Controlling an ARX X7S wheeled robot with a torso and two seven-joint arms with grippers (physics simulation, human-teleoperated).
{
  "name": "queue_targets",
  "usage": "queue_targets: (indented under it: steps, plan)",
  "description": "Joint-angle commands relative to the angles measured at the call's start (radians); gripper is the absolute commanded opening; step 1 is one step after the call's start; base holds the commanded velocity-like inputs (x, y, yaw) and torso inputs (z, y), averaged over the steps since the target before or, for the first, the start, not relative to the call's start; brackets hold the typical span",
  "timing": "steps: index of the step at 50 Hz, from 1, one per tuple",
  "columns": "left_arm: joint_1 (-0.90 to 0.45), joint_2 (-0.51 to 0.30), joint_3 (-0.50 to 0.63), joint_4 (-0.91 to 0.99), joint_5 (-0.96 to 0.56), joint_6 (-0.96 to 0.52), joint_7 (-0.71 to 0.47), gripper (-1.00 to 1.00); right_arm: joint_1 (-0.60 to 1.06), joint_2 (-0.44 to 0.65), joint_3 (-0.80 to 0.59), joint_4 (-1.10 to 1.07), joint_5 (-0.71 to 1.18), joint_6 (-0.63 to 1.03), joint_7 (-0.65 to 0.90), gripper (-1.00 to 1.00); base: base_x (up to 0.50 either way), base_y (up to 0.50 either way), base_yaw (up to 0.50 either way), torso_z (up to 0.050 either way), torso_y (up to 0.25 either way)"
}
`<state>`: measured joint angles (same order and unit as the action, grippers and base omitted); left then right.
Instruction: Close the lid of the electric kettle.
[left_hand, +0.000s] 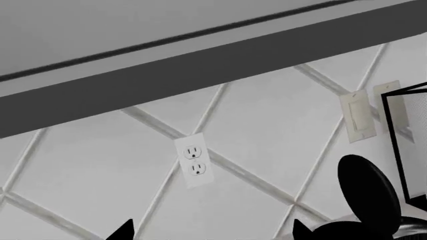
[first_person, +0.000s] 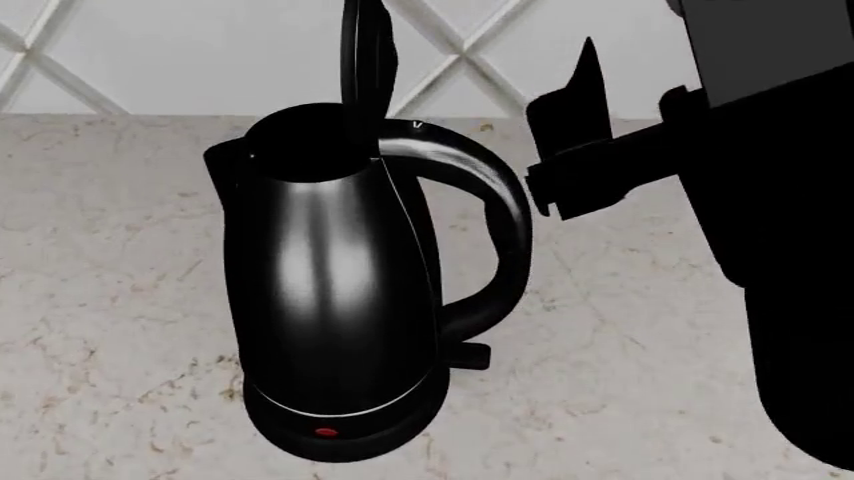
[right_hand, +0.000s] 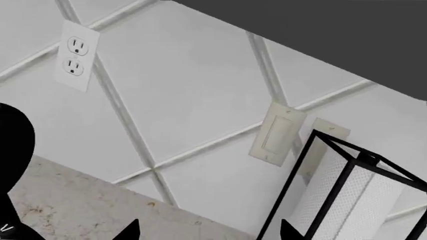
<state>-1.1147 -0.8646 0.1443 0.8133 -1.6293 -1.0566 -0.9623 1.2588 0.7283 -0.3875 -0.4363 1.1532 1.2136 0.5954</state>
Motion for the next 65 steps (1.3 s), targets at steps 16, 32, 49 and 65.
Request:
queue_targets:
  steps: [16, 32, 49, 65]
  plan:
    - [0.021, -0.01, 0.004, 0.007, 0.008, 0.011, 0.006, 1.0, 0.106, -0.051, -0.13, 0.26, -0.174, -0.084, -0.209, 1.0, 0.0, 0.0, 0.0, 0.0, 0.0]
    - [0.024, -0.015, 0.01, 0.005, 0.014, 0.013, 0.007, 1.0, 0.16, -0.11, -0.195, 0.391, -0.242, -0.14, -0.295, 1.0, 0.0, 0.0, 0.0, 0.0, 0.0]
    - [0.054, -0.028, -0.003, 0.01, 0.032, 0.03, 0.019, 1.0, 0.141, -0.136, -0.203, 0.396, -0.239, -0.155, -0.293, 1.0, 0.0, 0.0, 0.0, 0.0, 0.0]
    - [0.072, -0.033, -0.006, 0.011, 0.044, 0.04, 0.026, 1.0, 0.126, -0.147, -0.213, 0.376, -0.225, -0.156, -0.301, 1.0, 0.0, 0.0, 0.0, 0.0, 0.0]
